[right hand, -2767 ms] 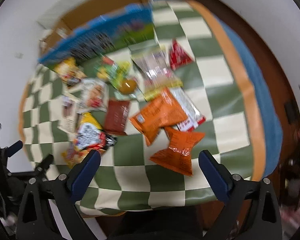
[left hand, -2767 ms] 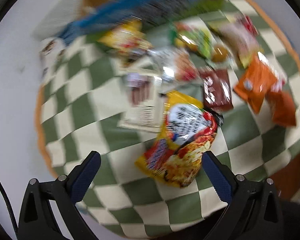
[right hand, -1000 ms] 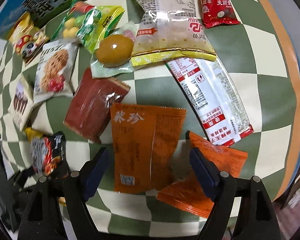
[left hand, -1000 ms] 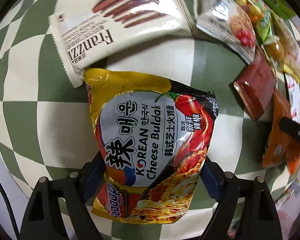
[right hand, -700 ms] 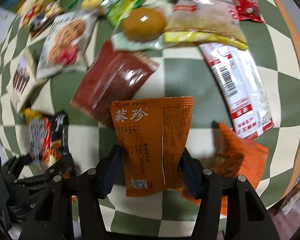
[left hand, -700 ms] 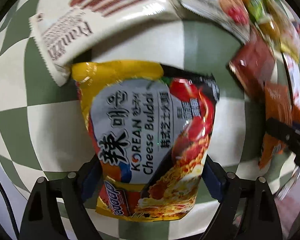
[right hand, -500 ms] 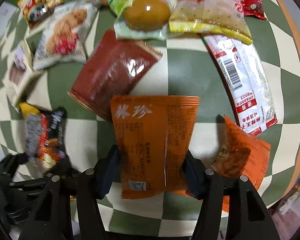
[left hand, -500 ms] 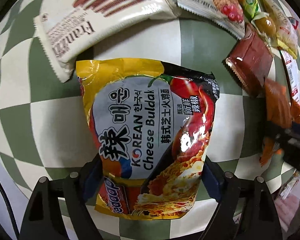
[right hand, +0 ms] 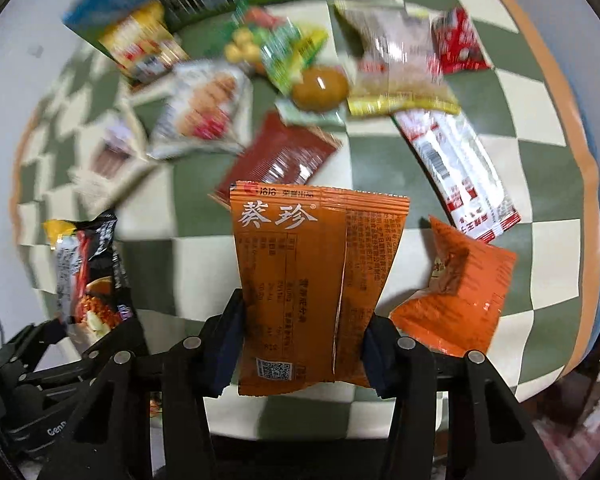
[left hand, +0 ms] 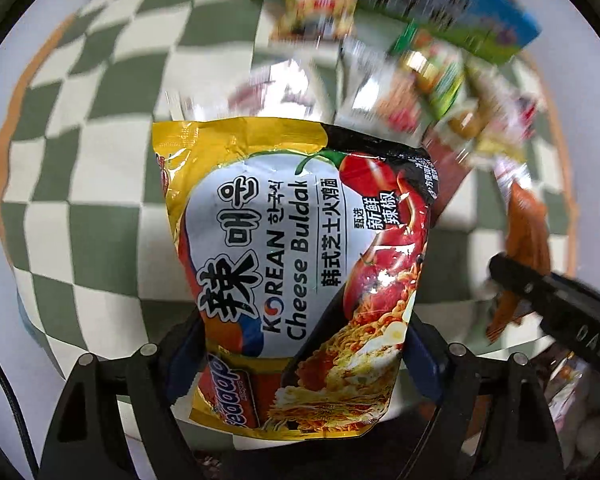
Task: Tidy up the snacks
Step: 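Carry both packets into the cardboard box and open both tools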
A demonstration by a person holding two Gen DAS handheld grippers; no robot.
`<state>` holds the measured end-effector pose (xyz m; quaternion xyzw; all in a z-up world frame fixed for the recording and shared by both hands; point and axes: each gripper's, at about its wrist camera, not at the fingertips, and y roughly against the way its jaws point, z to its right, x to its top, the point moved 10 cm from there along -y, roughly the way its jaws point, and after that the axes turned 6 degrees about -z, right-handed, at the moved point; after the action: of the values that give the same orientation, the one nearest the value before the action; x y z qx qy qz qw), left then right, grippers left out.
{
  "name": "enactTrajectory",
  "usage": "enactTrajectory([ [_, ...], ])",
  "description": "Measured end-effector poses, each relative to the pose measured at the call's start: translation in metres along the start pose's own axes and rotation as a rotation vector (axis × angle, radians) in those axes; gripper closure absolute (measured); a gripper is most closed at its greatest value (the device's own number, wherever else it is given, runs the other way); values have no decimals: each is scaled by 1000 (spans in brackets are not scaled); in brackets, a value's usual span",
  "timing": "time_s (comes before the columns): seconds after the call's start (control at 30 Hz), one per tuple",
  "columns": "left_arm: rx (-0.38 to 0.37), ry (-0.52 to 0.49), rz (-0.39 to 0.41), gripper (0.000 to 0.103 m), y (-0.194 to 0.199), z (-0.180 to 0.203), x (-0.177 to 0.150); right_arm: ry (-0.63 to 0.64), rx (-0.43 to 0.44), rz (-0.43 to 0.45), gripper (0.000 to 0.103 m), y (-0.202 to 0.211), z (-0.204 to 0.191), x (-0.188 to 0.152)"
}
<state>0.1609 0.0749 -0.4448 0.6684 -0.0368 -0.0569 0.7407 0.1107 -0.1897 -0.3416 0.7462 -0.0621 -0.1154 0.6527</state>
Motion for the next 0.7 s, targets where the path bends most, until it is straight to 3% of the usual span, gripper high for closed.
enactTrajectory([
  [0.13, -62, 1, 82, 18, 57, 10, 32, 6, 72, 73, 49, 64, -4, 19],
  [0.2, -85, -4, 112, 18, 89, 22, 59, 12, 104, 118, 49, 85, -26, 31],
  [0.33, -78, -24, 171, 18, 137, 45, 143, 31, 165, 177, 49, 118, -66, 100],
  [0.43, -64, -25, 182, 18, 158, 70, 226, 57, 154, 220, 49, 139, -78, 161],
  [0.57, -57, -16, 144, 18, 149, 79, 305, 68, 130, 232, 49, 134, -92, 253],
  [0.7, -40, -2, 73, 18, 117, 82, 370, 76, 126, 179, 49, 111, -95, 330],
])
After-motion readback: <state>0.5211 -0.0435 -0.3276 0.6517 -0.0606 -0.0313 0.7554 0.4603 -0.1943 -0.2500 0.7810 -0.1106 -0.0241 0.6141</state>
